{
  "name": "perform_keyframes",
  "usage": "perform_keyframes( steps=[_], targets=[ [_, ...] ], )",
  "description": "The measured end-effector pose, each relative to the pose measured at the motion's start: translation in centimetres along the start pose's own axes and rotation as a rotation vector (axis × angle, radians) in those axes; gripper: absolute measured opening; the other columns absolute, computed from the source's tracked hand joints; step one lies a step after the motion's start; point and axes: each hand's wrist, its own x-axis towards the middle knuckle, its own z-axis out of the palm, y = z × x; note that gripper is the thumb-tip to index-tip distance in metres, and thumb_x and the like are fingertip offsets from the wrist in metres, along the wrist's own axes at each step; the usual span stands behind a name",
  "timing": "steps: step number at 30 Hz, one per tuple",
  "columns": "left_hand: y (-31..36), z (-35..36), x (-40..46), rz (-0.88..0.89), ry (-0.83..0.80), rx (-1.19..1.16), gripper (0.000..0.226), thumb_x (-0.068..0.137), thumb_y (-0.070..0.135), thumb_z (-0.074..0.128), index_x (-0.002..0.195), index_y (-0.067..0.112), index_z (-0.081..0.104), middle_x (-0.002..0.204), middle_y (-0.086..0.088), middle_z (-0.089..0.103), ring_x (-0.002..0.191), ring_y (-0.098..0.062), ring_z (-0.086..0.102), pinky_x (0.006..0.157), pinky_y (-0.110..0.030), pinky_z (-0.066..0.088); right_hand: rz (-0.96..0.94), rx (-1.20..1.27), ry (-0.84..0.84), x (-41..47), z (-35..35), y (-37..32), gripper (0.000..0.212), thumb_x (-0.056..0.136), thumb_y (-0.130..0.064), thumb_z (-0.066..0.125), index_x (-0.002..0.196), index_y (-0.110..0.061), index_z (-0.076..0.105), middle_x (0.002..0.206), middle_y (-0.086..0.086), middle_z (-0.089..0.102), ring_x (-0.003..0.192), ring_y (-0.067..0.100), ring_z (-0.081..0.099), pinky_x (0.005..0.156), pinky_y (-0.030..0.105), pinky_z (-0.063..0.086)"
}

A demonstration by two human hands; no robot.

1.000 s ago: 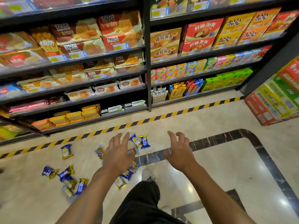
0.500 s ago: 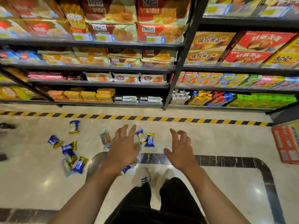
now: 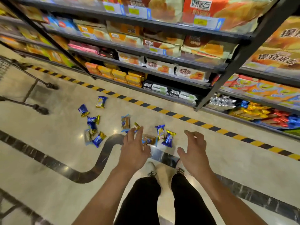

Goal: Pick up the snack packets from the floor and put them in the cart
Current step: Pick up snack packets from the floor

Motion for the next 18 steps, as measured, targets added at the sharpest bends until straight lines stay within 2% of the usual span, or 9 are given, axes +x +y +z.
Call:
perform_keyframes(
  steps=[4, 7, 11, 14, 16, 18],
  targets=[
    [0.3, 2.6, 2.5, 0.005, 0.000, 0.059, 0.076, 0.094, 0.035, 0.057, 0.158, 0.027, 0.016, 0.161, -0.010, 0.014, 0.145, -0.031, 0.014, 0.114, -0.040, 0.024, 0.033, -0.080, -0.029, 3.4, 1.4, 1.5, 0.069, 0.086, -0.025, 0.067, 0.148, -0.022, 0.036, 0.145, 0.006, 0.025, 0.131, 0.028, 0.027, 0.104, 0.041, 0.040],
    [-0.3, 5.9, 5.4, 0.007, -0.002, 0.075, 0.076, 0.094, 0.035, 0.057, 0.158, 0.027, 0.015, 0.160, -0.011, 0.015, 0.143, -0.031, 0.015, 0.114, -0.039, 0.024, 0.019, -0.079, 0.006, 6.0, 4.4, 3.1, 0.068, 0.086, -0.024, 0.068, 0.146, -0.024, 0.036, 0.144, 0.004, 0.026, 0.129, 0.025, 0.027, 0.101, 0.038, 0.041],
    [-2.9, 12.3, 10.6, 0.018, -0.024, 0.079, 0.077, 0.090, 0.033, 0.057, 0.157, 0.027, 0.017, 0.159, -0.012, 0.019, 0.142, -0.035, 0.020, 0.115, -0.045, 0.029, 0.013, -0.082, 0.025, 9.8, 11.4, 6.9, 0.069, 0.083, -0.024, 0.070, 0.144, -0.024, 0.038, 0.143, 0.002, 0.025, 0.127, 0.026, 0.031, 0.100, 0.038, 0.042],
    [-5.6, 18.1, 15.2, 0.008, -0.047, 0.075, 0.079, 0.091, 0.034, 0.056, 0.157, 0.029, 0.013, 0.160, -0.009, 0.014, 0.144, -0.032, 0.015, 0.117, -0.045, 0.025, 0.039, -0.103, 0.029, 13.2, 18.0, 10.8, 0.077, 0.077, -0.027, 0.071, 0.146, -0.024, 0.036, 0.145, 0.004, 0.021, 0.130, 0.030, 0.033, 0.104, 0.044, 0.042],
    [-7.5, 22.5, 18.8, 0.011, -0.043, 0.069, 0.079, 0.091, 0.036, 0.057, 0.157, 0.029, 0.013, 0.159, -0.008, 0.015, 0.144, -0.030, 0.015, 0.116, -0.042, 0.024, 0.057, -0.159, -0.001, 15.8, 22.5, 13.5, 0.081, 0.076, -0.031, 0.069, 0.149, -0.023, 0.034, 0.149, 0.008, 0.020, 0.133, 0.033, 0.032, 0.108, 0.047, 0.038],
    [-9.7, 26.9, 22.4, 0.011, -0.040, 0.035, 0.076, 0.091, 0.038, 0.057, 0.157, 0.027, 0.019, 0.155, -0.008, 0.020, 0.141, -0.029, 0.020, 0.113, -0.042, 0.028, 0.088, -0.188, -0.036, 18.5, 26.7, 15.8, 0.084, 0.076, -0.030, 0.069, 0.151, -0.021, 0.032, 0.154, 0.013, 0.021, 0.138, 0.034, 0.027, 0.111, 0.043, 0.032]
  ],
)
